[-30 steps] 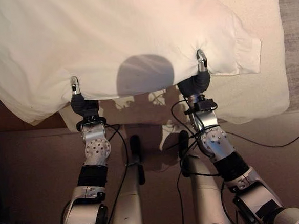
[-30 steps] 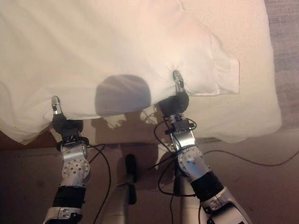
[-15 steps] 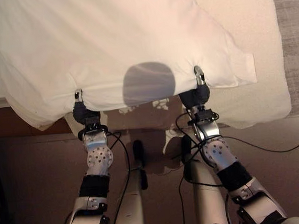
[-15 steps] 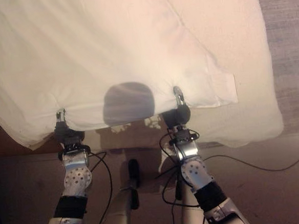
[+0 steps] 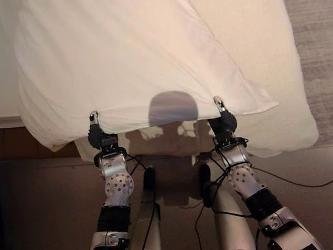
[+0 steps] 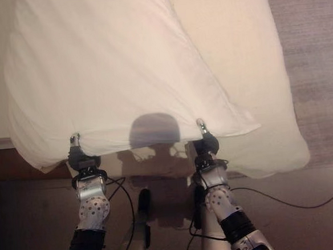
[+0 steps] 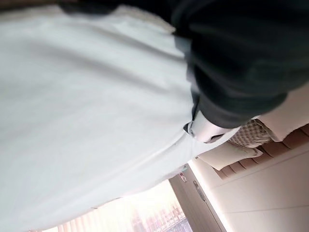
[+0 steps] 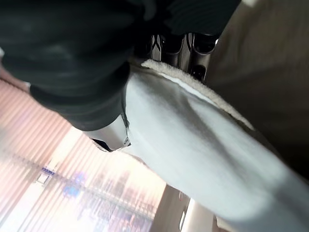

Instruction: Make the bed

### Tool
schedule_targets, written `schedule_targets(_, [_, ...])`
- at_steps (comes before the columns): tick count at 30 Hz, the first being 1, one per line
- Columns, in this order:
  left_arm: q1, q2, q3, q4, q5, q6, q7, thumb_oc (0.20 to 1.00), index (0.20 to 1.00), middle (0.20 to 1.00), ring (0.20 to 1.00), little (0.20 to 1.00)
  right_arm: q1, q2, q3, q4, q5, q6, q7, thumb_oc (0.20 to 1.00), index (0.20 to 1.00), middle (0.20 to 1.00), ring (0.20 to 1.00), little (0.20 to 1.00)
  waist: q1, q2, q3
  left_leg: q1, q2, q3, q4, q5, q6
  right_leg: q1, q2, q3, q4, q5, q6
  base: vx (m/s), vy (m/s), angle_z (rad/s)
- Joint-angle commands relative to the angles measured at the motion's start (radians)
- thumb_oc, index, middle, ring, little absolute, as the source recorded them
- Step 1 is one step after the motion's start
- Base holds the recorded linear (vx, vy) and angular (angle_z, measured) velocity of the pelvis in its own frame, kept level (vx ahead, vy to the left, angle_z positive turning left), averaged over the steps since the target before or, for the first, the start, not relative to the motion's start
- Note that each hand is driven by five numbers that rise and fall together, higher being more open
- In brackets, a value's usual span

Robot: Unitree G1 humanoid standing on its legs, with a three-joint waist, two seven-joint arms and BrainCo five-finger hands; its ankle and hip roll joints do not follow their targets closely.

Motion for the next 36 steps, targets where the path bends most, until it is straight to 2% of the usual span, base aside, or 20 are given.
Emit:
schedule_targets(1, [0.058, 0.092, 0.162, -0.063, 0.024, -0.173, -0.016, 0.2, 0.2, 0.2, 0.2, 0.2, 0.166, -0.081, -0.224, -0.06, 0.038, -0.18, -0.032, 0.2, 0.2, 0.2, 0.2, 0.2, -0.004, 0.01, -0.083, 0.027, 0.145, -0.087, -0.181, 0.204, -0.018, 0.032, -0.005, 0.02, -0.095, 0.017, 0.098, -0.04, 0.565, 0.14])
schedule_targets(3, [0.064, 0.091, 0.148, -0.04, -0.037, -0.157, -0.085, 0.2, 0.2, 0.2, 0.2, 0.2, 0.166, -0.086, -0.234, -0.065, 0.04, -0.181, -0.016, 0.2, 0.2, 0.2, 0.2, 0.2, -0.023, 0.003, -0.071, -0.016, 0.052, 0.013, 0.041, 0.005, 0.006, 0.051, -0.12, 0.039, -0.145, 0.107, 0.173, -0.05, 0.738, -0.07])
schedule_targets(5, [0.064, 0.093, 0.137, -0.024, -0.046, -0.153, -0.105, 0.2, 0.2, 0.2, 0.2, 0.2, 0.169, -0.084, -0.237, -0.067, 0.039, -0.177, -0.012, 0.2, 0.2, 0.2, 0.2, 0.2, -0.02, 0.003, -0.067, -0.062, -0.004, 0.019, 0.149, -0.039, 0.019, 0.071, -0.159, 0.065, -0.202, 0.163, 0.189, -0.03, 0.472, 0.03])
schedule_targets(6, [0.054, 0.097, 0.125, -0.011, -0.06, -0.148, -0.119, 0.2, 0.2, 0.2, 0.2, 0.2, 0.179, -0.084, -0.249, -0.066, 0.045, -0.179, 0.002, 0.2, 0.2, 0.2, 0.2, 0.2, -0.029, 0.006, -0.068, -0.107, -0.044, 0.043, 0.206, -0.065, 0.026, 0.097, -0.203, 0.067, -0.284, 0.253, 0.197, 0.03, 0.904, 0.02])
schedule_targets(7, [0.106, 0.099, 0.1, -0.002, -0.061, -0.124, -0.146, 0.2, 0.2, 0.2, 0.2, 0.2, 0.158, -0.093, -0.241, -0.043, 0.002, -0.176, -0.019, 0.2, 0.2, 0.2, 0.2, 0.2, -0.023, 0.036, -0.081, -0.098, -0.097, 0.088, 0.242, -0.14, 0.075, 0.136, -0.307, 0.039, -0.46, 0.431, 0.193, 0.03, 1.187, -0.06])
schedule_targets(8, [0.128, 0.1, 0.1, 0.001, -0.05, -0.112, -0.153, 0.2, 0.2, 0.2, 0.2, 0.2, 0.156, -0.086, -0.238, -0.035, 0.006, -0.164, -0.002, 0.2, 0.2, 0.2, 0.2, 0.2, -0.006, 0.046, -0.088, -0.1, -0.101, 0.123, 0.247, -0.154, 0.087, 0.157, -0.331, -0.03, -0.534, 0.448, 0.187, 0.04, 1.165, -0.44])
schedule_targets(10, [0.133, 0.12, 0.073, 0.019, -0.025, -0.086, -0.171, 0.2, 0.2, 0.2, 0.2, 0.2, 0.163, -0.08, -0.227, -0.031, -0.01, -0.16, 0.013, 0.2, 0.2, 0.2, 0.2, 0.2, -0.023, 0.052, -0.091, -0.102, -0.135, 0.136, 0.236, -0.144, 0.112, 0.17, -0.25, -0.014, -0.493, 0.33, 0.15, -0.03, 0.612, -1.44])
schedule_targets(12, [0.132, 0.123, 0.073, 0.021, -0.035, -0.074, -0.186, 0.2, 0.2, 0.2, 0.2, 0.2, 0.168, -0.077, -0.233, -0.03, 0.001, -0.162, 0.019, 0.2, 0.2, 0.2, 0.2, 0.2, -0.029, 0.052, -0.09, -0.098, -0.145, 0.142, 0.216, -0.136, 0.117, 0.162, -0.21, -0.006, -0.471, 0.298, 0.143, -0.04, 0.367, -0.74])
schedule_targets(13, [0.134, 0.111, 0.052, 0.015, -0.035, -0.056, -0.191, 0.2, 0.2, 0.2, 0.2, 0.2, 0.172, -0.06, -0.225, 0.005, 0.019, -0.164, 0.027, 0.2, 0.2, 0.2, 0.2, 0.2, -0.031, 0.049, -0.088, -0.069, -0.168, 0.166, 0.143, -0.109, 0.121, 0.153, -0.089, -0.05, -0.434, 0.214, 0.125, -0.07, 0.33, -0.23])
schedule_targets(15, [0.129, 0.106, 0.047, 0.007, -0.03, -0.053, -0.187, 0.2, 0.2, 0.2, 0.2, 0.2, 0.174, -0.053, -0.226, 0.008, 0.031, -0.174, 0.032, 0.2, 0.2, 0.2, 0.2, 0.2, -0.039, 0.043, -0.085, -0.06, -0.182, 0.166, 0.107, -0.091, 0.119, 0.141, -0.047, -0.049, -0.416, 0.19, 0.118, -0.05, 0.246, -0.15])
schedule_targets(16, [0.12, 0.102, 0.018, 0.0, -0.004, -0.041, -0.176, 0.2, 0.2, 0.2, 0.2, 0.2, 0.191, -0.043, -0.216, 0.017, 0.036, -0.182, 0.044, 0.2, 0.2, 0.2, 0.2, 0.2, -0.058, 0.033, -0.079, -0.03, -0.208, 0.165, 0.063, -0.074, 0.115, 0.128, 0.076, -0.029, -0.335, 0.148, 0.098, -0.02, 0.099, 0.11])
schedule_targets(17, [0.12, 0.102, 0.018, -0.001, -0.003, -0.041, -0.175, 0.2, 0.2, 0.2, 0.2, 0.2, 0.19, -0.043, -0.216, 0.018, 0.036, -0.182, 0.045, 0.2, 0.2, 0.2, 0.2, 0.2, -0.057, 0.031, -0.079, -0.031, -0.21, 0.167, 0.059, -0.069, 0.115, 0.123, 0.075, -0.027, -0.331, 0.149, 0.097, -0.03, 0.157, 0.38])
schedule_targets(19, [0.115, 0.083, -0.012, 0.004, 0.023, -0.039, -0.149, 0.2, 0.2, 0.2, 0.2, 0.2, 0.216, -0.038, -0.208, 0.019, 0.055, -0.192, 0.065, 0.2, 0.2, 0.2, 0.2, 0.2, -0.074, 0.018, -0.086, -0.013, -0.247, 0.16, 0.006, -0.045, 0.119, 0.119, 0.181, -0.007, -0.304, 0.133, 0.068, 0.0, 0.054, 0.82])
schedule_targets(22, [0.118, 0.065, -0.034, -0.002, 0.038, -0.044, -0.127, 0.2, 0.2, 0.2, 0.2, 0.2, 0.231, -0.044, -0.204, 0.028, 0.063, -0.195, 0.077, 0.2, 0.2, 0.2, 0.2, 0.2, -0.085, 0.03, -0.094, -0.012, -0.274, 0.151, -0.006, -0.031, 0.124, 0.118, 0.214, 0.027, -0.312, 0.145, 0.06, -0.01, -0.01, 0.82])
schedule_targets(25, [0.134, 0.051, -0.031, -0.011, 0.03, -0.043, -0.126, 0.2, 0.2, 0.2, 0.2, 0.2, 0.238, -0.054, -0.203, 0.026, 0.055, -0.182, 0.074, 0.2, 0.2, 0.2, 0.2, 0.2, -0.085, 0.05, -0.11, -0.025, -0.274, 0.158, 0.018, -0.038, 0.126, 0.132, 0.187, 0.019, -0.32, 0.136, 0.061, -0.02, 0.003, -0.01])
schedule_targets(27, [0.144, 0.027, -0.033, -0.017, 0.016, -0.051, -0.127, 0.2, 0.2, 0.2, 0.2, 0.2, 0.236, -0.079, -0.208, 0.031, 0.04, -0.171, 0.069, 0.2, 0.2, 0.2, 0.2, 0.2, -0.087, 0.067, -0.104, -0.063, -0.267, 0.192, 0.11, -0.037, 0.094, 0.158, 0.168, 0.016, -0.335, 0.134, 0.054, -0.06, -0.105, -0.17])
schedule_targets(28, [0.128, 0.019, -0.052, -0.012, 0.017, -0.054, -0.125, 0.2, 0.2, 0.2, 0.2, 0.2, 0.235, -0.103, -0.23, 0.036, 0.024, -0.17, 0.066, 0.2, 0.2, 0.2, 0.2, 0.2, -0.098, 0.069, -0.082, -0.111, -0.214, 0.263, 0.258, 0.024, 0.008, 0.198, 0.153, -0.003, -0.333, 0.123, 0.035, -0.05, -0.151, -0.08])
schedule_targets(33, [0.13, 0.008, -0.045, -0.022, 0.015, -0.064, -0.113, 0.2, 0.2, 0.2, 0.2, 0.2, 0.226, -0.103, -0.232, 0.048, 0.025, -0.17, 0.065, 0.2, 0.2, 0.2, 0.2, 0.2, -0.096, 0.052, -0.097, -0.115, -0.189, 0.22, 0.276, -0.028, 0.054, 0.208, 0.152, -0.019, -0.33, 0.111, 0.015, -0.02, -0.117, 0.43])
schedule_targets(34, [0.136, 0.012, -0.035, -0.037, 0.024, -0.068, -0.105, 0.2, 0.2, 0.2, 0.2, 0.2, 0.217, -0.099, -0.233, 0.054, 0.033, -0.174, 0.067, 0.2, 0.2, 0.2, 0.2, 0.2, -0.096, 0.037, -0.102, -0.093, -0.125, 0.185, 0.236, -0.048, 0.075, 0.208, 0.138, -0.015, -0.328, 0.102, 0.018, 0.01, -0.057, 0.07])
schedule_targets(36, [0.138, 0.027, -0.022, -0.066, 0.044, -0.086, -0.092, 0.2, 0.2, 0.2, 0.2, 0.2, 0.206, -0.101, -0.219, 0.054, 0.025, -0.172, 0.073, 0.2, 0.2, 0.2, 0.2, 0.2, -0.077, 0.017, -0.107, -0.061, -0.066, 0.069, 0.1, 0.01, 0.076, 0.195, 0.133, -0.003, -0.319, 0.097, 0.021, 0.02, 0.025, 0.16])
